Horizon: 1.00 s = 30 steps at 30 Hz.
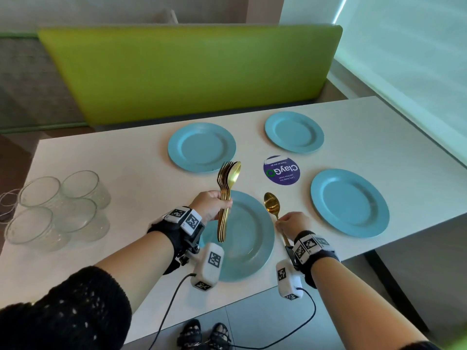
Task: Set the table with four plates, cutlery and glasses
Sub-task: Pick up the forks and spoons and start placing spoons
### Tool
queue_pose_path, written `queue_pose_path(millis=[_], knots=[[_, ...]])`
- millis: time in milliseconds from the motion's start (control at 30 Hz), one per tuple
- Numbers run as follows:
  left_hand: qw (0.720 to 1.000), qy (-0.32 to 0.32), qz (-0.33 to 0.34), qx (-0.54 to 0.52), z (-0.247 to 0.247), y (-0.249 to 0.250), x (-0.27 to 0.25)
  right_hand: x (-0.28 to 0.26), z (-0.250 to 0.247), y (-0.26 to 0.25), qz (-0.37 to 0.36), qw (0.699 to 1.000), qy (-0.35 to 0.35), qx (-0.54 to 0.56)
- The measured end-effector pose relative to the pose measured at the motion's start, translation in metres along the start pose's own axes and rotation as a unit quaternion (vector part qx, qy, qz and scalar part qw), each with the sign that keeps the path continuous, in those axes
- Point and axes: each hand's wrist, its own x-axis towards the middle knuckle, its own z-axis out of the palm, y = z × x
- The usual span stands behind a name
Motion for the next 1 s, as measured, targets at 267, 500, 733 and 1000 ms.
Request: queue_pose_path(millis=[267, 500, 733, 1000], knots=[[1.000, -0.009, 0.003, -0.021, 0.003, 0.000, 0.007, 0.003, 0.006, -0.011, -0.003, 0.999, 0.048, 0.024], [1.000, -0.015, 0.004, -0.015, 0.000, 0.001, 0.013, 0.005, 0.009, -0.015, 0.009, 0.998, 0.049, 0.044], [0.999, -0.036, 0.006, -0.014, -0.003, 0.001, 0.021, 0.006, 0.012, -0.015, 0.025, 0.997, 0.053, 0.043], [0.998, -0.057, -0.002, -0.008, -0.009, 0.003, 0.029, 0.009, 0.005, -0.015, 0.032, 0.994, 0.065, 0.083]])
